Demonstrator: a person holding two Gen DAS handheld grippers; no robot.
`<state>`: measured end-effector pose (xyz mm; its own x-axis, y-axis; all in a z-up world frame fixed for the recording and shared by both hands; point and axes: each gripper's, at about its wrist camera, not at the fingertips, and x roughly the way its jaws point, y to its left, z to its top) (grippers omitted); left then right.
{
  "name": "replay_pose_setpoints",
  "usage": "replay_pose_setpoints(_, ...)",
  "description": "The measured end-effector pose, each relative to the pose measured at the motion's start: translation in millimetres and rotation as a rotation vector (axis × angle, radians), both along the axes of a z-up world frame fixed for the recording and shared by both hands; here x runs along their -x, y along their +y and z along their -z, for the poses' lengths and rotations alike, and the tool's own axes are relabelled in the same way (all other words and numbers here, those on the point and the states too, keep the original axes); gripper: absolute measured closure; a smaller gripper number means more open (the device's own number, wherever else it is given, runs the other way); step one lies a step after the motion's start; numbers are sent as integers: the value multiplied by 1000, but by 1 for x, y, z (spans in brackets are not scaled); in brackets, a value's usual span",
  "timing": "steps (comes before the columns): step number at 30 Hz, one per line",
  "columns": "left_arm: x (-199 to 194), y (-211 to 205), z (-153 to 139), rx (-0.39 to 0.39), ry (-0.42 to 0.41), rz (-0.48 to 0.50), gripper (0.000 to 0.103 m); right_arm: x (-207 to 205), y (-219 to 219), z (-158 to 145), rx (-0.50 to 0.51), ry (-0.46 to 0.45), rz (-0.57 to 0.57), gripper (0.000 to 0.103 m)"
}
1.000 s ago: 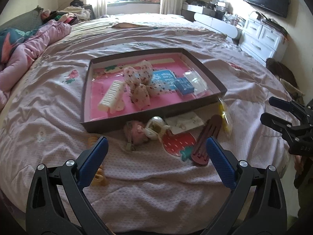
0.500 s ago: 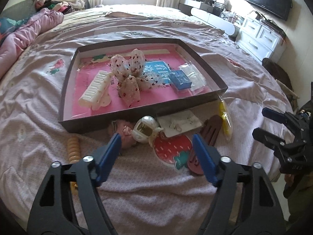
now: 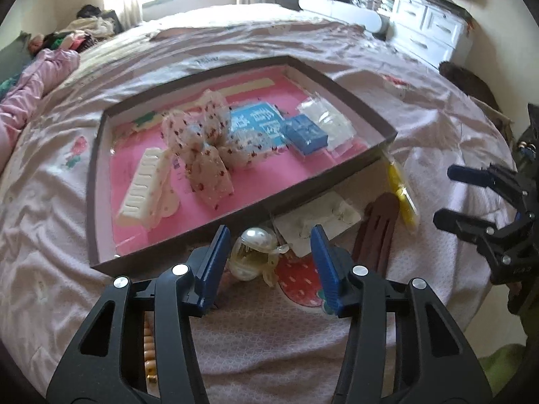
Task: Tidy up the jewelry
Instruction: 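Grasp the white pearl clip with the left tool while the right tool grasps the yellow hair-tie packet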
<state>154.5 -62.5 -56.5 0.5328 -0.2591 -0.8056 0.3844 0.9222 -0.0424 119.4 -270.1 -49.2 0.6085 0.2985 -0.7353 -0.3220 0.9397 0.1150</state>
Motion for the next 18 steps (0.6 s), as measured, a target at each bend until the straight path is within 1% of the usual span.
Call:
replay_pose_setpoints(2, -2, 1, 4, -3, 15, 5, 62, -3, 2, 2, 3, 4, -2, 18)
replay_pose_setpoints(11, -9, -1, 14, -16, 39, 24, 63, -19, 22, 15, 20, 29, -34, 18)
replay_pose_setpoints(14, -11, -4, 16, -16, 44, 29, 71, -25, 26, 20, 28, 40, -29, 18)
replay_pose_setpoints(18, -10, -5, 17, -20, 36, 25, 72, -35, 23, 24, 6, 53, -14, 18)
